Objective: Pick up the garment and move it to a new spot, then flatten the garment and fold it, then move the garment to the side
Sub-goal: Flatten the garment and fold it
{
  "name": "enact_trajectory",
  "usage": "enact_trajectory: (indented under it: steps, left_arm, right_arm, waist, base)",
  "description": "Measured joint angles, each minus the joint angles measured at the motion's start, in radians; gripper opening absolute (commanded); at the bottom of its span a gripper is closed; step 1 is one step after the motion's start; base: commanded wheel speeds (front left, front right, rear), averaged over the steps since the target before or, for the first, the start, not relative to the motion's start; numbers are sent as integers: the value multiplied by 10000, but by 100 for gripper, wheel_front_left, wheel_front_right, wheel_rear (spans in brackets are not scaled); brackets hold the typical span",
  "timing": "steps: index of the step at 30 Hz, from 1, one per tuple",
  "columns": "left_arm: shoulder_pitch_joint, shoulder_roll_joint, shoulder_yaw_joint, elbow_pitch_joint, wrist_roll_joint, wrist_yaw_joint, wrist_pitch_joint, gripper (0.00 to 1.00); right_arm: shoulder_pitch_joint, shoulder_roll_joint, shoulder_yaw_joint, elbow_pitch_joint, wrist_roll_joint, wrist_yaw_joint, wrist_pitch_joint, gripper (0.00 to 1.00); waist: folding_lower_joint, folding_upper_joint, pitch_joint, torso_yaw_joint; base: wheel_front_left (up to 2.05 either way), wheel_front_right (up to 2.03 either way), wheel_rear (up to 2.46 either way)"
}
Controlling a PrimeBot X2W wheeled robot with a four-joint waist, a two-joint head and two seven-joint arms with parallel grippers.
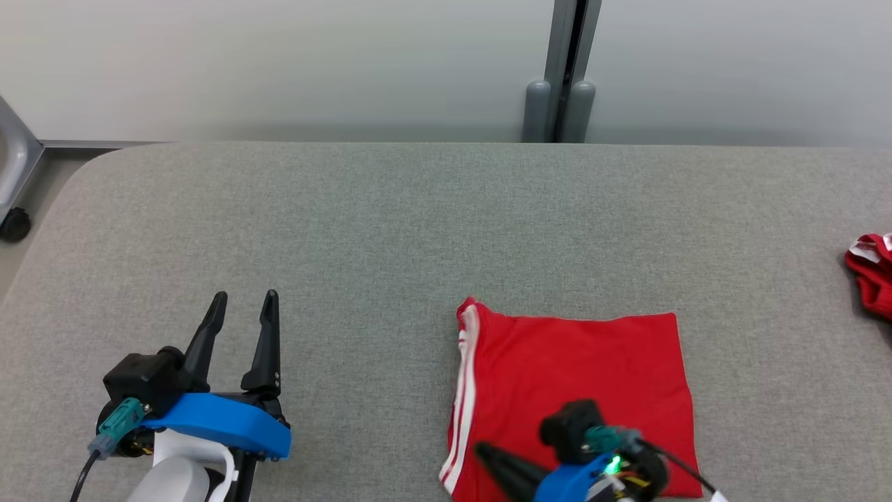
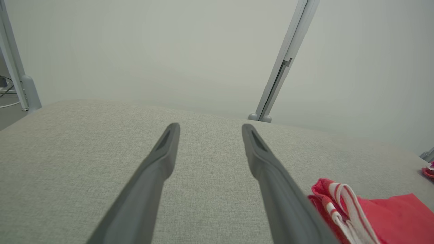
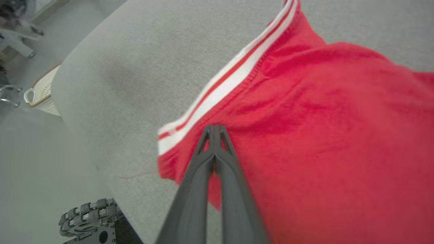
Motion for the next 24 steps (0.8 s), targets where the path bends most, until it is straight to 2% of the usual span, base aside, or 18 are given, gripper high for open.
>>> enact_trajectory:
  steps: [2, 4, 6, 9, 10, 11, 12, 13, 17, 24]
  left_arm:
    - [-4, 13, 23, 25, -12, 0, -25, 100]
    - [-1, 44, 79, 48, -13, 0, -29, 100]
    - [19, 65, 140, 61, -27, 4, -35, 100]
    - [131, 79, 222, 63, -29, 33, -42, 100]
    - [131, 79, 222, 63, -29, 33, -42, 100]
    - [170, 75, 268, 42, -31, 61, -82, 100]
    - [188, 77, 299, 29, -31, 65, -88, 100]
    - [228, 73, 328, 19, -29, 73, -113, 100]
    - [490, 63, 522, -36, -25, 134, -128, 100]
    - [1188, 2, 788, -86, 84, 209, -146, 100]
  right_arm:
    - [15, 10, 667, -401, 679, 0, 0, 0]
    - [23, 13, 892, -809, 1225, 0, -146, 0]
    - [10, -69, 598, -1160, 1321, 0, -491, 0]
    - [4, -123, -591, -1505, 1154, 0, -1271, 0]
    - [4, -123, -591, -1505, 1154, 0, -1271, 0]
    - [-2, -130, -1609, -1630, 757, 0, -1835, 17]
    - [2, -144, -2098, -1624, 435, 0, -2044, 50]
    - [10, -144, -2629, -1601, 186, 0, -2249, 100]
    - [31, -144, -4092, -1248, -593, 0, -2777, 100]
    - [140, -499, -4830, -127, -1108, 0, -3191, 100]
  waist:
    - [-1, 0, -22, -24]
    - [0, 0, -47, -80]
    - [-1, 0, -90, -153]
    - [0, 0, -171, -280]
    - [0, 0, -171, -280]
    - [0, 0, -236, -369]
    - [-1, 0, -267, -414]
    - [0, 0, -299, -460]
    - [0, 0, -408, -650]
    - [-1, 0, -712, -868]
  base:
    - [0, 0, 0]
    - [0, 0, 0]
    - [0, 0, 0]
    - [0, 0, 0]
    - [0, 0, 0]
    - [0, 0, 0]
    - [0, 0, 0]
    - [0, 0, 0]
    - [0, 0, 0]
    - [0, 0, 0]
